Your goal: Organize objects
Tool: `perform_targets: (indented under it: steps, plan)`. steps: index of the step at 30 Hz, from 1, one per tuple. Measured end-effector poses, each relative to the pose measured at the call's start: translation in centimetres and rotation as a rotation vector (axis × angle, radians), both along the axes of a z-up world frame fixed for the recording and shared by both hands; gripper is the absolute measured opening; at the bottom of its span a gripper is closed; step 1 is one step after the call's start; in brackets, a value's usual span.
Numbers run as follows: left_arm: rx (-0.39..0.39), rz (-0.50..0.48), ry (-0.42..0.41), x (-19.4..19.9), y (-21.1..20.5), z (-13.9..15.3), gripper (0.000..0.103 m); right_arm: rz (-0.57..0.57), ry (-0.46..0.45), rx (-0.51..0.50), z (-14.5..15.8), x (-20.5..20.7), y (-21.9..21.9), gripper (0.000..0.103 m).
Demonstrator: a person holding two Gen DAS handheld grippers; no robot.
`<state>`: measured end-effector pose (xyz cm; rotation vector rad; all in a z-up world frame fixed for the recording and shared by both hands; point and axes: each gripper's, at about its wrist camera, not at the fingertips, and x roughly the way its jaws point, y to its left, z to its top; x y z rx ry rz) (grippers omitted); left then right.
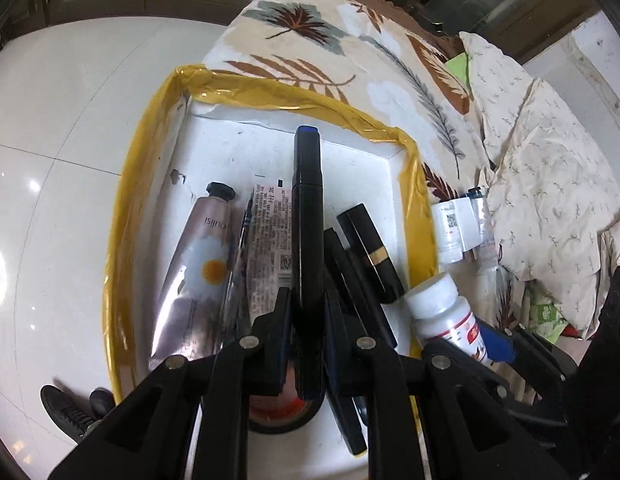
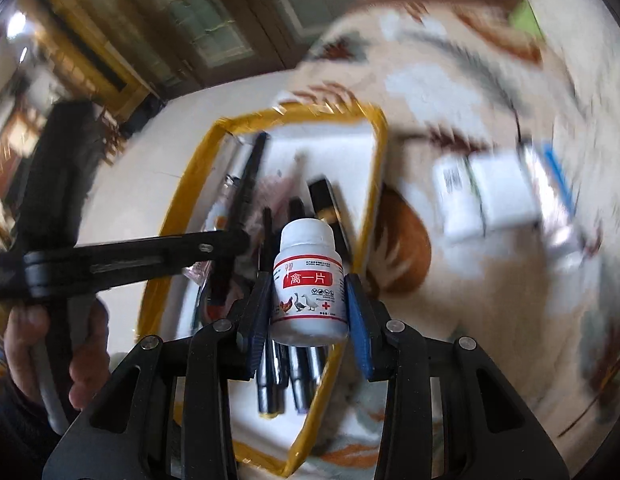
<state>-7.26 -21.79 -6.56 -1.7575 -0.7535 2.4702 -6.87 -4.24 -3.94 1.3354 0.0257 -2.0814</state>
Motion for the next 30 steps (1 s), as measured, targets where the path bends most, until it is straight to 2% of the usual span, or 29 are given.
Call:
perform_targets:
  steps: [3, 5, 8, 15, 23, 24, 26, 27, 29, 30]
  plan:
    - [-0.034, -0.004, 0.006, -0.3, -0.2, 0.0, 0.014, 0.004, -0.050, -0.023, -0.6, -0.7, -0.8, 0.036]
    - [-0.004, 0.010, 0.005, -0.4, -0.9, -0.2, 0.014, -0.011, -0.043, 0.018, -1.2, -1.0, -1.3, 0.036]
    - [-0.001, 0.016, 0.000, -0.6, -1.4, -0.5, 0.014, -0.005, -0.051, 0.016, -1.6, -1.0, -1.7, 0.036]
    - [-0.034, 0.012, -0.013, -1.1, -1.7, -1.0, 0.014, 0.022, 0.006, 0.069, -1.8, -0.7, -2.7, 0.036]
    - [0.028, 0.040, 0.017, 0.3, -2.3, -1.0, 0.016, 0.038, -0.068, 0.042, -3.1, -1.0, -3.2, 0.036]
    - [0.052, 0.045, 0.029, 0.4, -2.4, -0.8, 0.018, 0.034, -0.070, 0.036, -3.0, -0.9, -3.0, 0.036]
    - [0.091, 0.053, 0.075, 1.1, -2.2, 0.1, 0.033, 0.027, -0.057, 0.006, -2.0, -0.8, -2.1, 0.042]
    - [0.091, 0.058, 0.100, 1.4, -2.0, 0.6, 0.049, 0.031, -0.048, -0.007, -1.4, -0.7, -1.7, 0.046]
    - [0.070, 0.078, 0.175, 2.5, -1.3, 2.0, 0.067, 0.022, -0.049, -0.046, -0.5, -0.6, -0.6, 0.049]
    - [0.056, 0.083, 0.201, 2.9, -0.9, 2.5, 0.069, 0.021, -0.052, -0.084, 0.2, -0.5, 0.4, 0.049]
